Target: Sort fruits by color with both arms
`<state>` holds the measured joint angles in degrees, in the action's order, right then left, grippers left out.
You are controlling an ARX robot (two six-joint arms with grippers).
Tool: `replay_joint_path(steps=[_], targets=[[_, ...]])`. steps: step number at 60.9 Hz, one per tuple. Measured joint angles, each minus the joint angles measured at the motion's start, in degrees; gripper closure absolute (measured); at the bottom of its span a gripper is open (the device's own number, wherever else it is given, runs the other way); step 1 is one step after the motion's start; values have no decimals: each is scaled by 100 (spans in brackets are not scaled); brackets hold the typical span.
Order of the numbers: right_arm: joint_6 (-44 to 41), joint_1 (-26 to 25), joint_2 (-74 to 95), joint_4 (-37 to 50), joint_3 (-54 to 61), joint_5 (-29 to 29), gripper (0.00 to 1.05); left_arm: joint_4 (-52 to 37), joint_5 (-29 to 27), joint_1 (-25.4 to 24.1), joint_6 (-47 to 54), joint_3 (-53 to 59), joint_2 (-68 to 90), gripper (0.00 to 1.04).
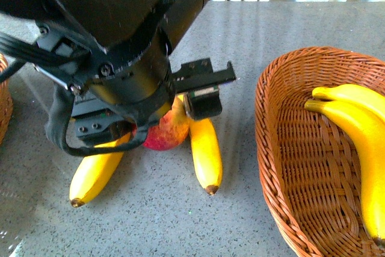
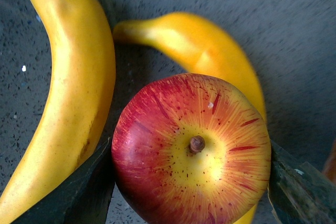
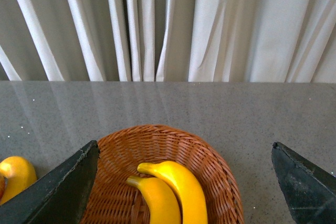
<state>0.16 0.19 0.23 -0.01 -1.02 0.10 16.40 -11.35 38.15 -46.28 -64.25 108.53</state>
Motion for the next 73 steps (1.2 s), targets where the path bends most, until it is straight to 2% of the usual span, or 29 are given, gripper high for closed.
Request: replay_joint_path(steps=[14, 26, 36, 62, 69, 71, 73], targets=[[0, 0, 0, 0, 0, 0, 9, -87, -107, -603, -448, 195, -824, 35], [0, 0, 0, 0, 0, 0, 9, 177, -1113, -1720, -944, 588, -1373, 35], [0, 2, 0, 0, 0, 0, 9, 188, -1482, -2393, -1213, 962, -1512, 35], [0, 0, 0, 0, 0, 0, 9, -173, -1834, -2802, -1231, 1338, -1445, 35], [0, 2, 0, 0, 0, 0, 9, -234, -1840, -2763, -1226, 1451, -1443, 13], [0, 0, 0, 0, 0, 2, 9, -254, -1851, -2752, -1220, 1467, -1443, 8], [0, 0, 0, 0, 0, 2, 9, -262, -1862, -2741, -1207, 1475, -1443, 8]])
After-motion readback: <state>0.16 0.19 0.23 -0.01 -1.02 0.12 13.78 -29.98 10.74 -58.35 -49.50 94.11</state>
